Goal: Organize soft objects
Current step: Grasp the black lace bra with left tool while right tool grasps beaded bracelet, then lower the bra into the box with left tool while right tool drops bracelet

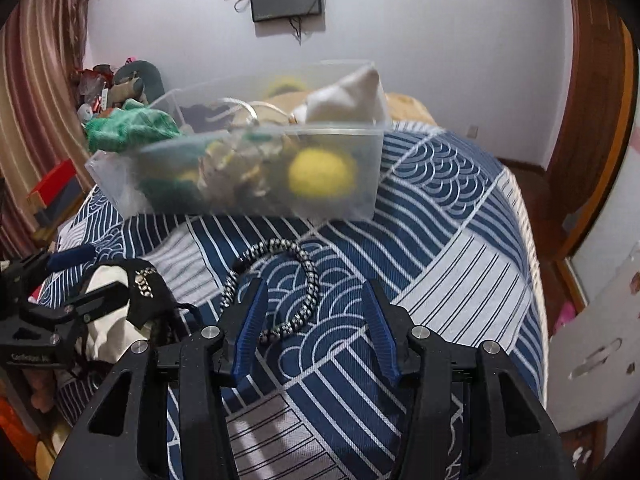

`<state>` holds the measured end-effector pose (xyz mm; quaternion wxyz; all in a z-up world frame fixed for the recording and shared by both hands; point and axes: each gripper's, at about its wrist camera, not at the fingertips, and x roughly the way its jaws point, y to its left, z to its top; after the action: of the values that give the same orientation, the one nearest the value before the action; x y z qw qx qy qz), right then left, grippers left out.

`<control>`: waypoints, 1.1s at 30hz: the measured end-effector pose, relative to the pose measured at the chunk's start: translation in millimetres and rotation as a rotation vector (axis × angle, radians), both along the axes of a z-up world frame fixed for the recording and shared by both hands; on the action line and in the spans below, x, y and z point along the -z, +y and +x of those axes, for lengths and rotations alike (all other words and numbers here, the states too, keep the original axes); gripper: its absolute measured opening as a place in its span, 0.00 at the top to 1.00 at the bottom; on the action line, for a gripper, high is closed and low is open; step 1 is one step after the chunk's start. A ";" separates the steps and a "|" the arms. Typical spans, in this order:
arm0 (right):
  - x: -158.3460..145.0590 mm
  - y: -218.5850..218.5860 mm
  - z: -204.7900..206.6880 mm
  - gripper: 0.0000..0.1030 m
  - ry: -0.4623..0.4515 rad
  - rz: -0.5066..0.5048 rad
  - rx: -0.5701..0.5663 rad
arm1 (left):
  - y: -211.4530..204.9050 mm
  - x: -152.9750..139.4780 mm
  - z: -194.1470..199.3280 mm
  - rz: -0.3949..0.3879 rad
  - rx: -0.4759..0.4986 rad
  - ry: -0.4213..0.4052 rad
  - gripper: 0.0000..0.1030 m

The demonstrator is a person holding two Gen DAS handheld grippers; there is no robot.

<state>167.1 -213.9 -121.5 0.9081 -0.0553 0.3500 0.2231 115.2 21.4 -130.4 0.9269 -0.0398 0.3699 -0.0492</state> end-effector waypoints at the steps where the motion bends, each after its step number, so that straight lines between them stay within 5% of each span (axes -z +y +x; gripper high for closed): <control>1: 2.2 -0.1 1.7 0.58 0.013 0.000 0.001 | 0.0 3.5 0.0 -0.005 -0.003 0.007 0.03; 8: 7.6 6.3 0.3 0.85 0.010 -0.032 0.005 | -13.0 10.2 -2.4 0.058 -0.001 0.005 0.06; 19: 0.4 14.9 -11.5 0.94 -0.054 -0.037 -0.037 | -10.7 5.7 -15.7 0.009 0.031 -0.039 0.72; 33: -24.6 11.1 -25.7 0.94 -0.148 0.011 -0.039 | -9.6 -36.9 -43.6 0.024 0.018 -0.211 0.81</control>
<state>141.5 -202.8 -96.8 0.9272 -0.0732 0.2796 0.2382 71.6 11.8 -93.4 0.9606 -0.0200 0.2711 -0.0573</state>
